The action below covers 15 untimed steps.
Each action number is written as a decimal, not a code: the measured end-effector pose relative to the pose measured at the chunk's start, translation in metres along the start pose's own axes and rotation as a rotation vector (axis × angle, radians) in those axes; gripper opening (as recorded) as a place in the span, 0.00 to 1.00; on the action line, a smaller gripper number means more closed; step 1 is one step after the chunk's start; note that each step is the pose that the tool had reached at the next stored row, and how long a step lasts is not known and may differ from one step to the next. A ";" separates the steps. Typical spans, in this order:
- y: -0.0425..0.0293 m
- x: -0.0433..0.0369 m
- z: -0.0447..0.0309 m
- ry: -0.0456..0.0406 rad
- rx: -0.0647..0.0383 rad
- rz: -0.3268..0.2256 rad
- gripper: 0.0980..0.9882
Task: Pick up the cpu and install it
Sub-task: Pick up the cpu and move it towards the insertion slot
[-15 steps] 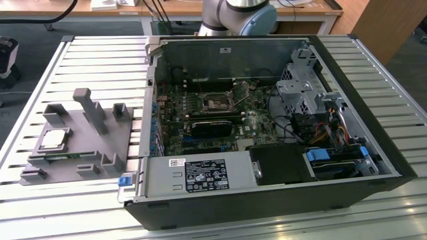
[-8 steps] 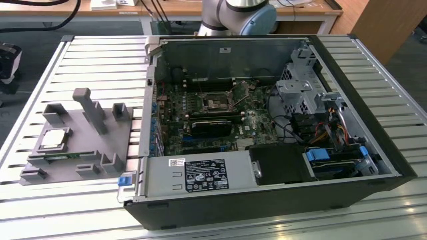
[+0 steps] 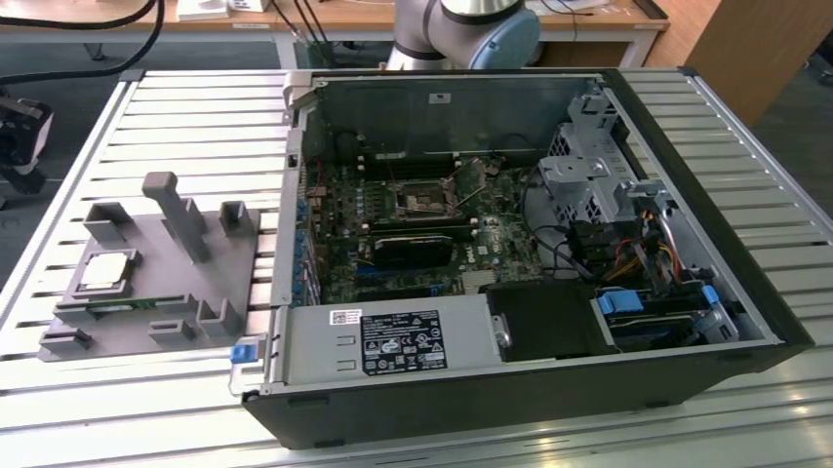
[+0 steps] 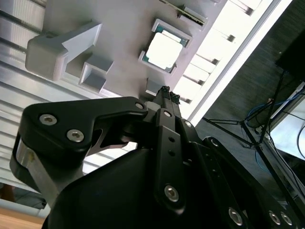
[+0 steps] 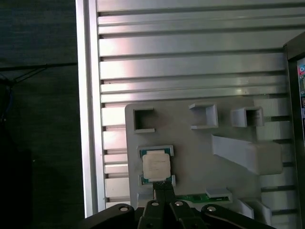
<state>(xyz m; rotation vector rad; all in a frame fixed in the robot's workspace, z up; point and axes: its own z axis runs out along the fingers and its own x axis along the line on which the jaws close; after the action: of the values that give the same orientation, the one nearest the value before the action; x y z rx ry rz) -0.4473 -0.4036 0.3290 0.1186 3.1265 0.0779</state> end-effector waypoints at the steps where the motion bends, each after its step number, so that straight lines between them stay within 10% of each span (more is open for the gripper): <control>1: -0.0001 0.0000 0.0016 0.0001 0.000 0.000 0.01; 15: -0.0013 0.0002 0.0217 0.0025 0.000 0.000 0.01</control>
<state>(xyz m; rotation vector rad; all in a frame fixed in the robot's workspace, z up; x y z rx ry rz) -0.4473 -0.4038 0.3073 0.1188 3.1291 0.0781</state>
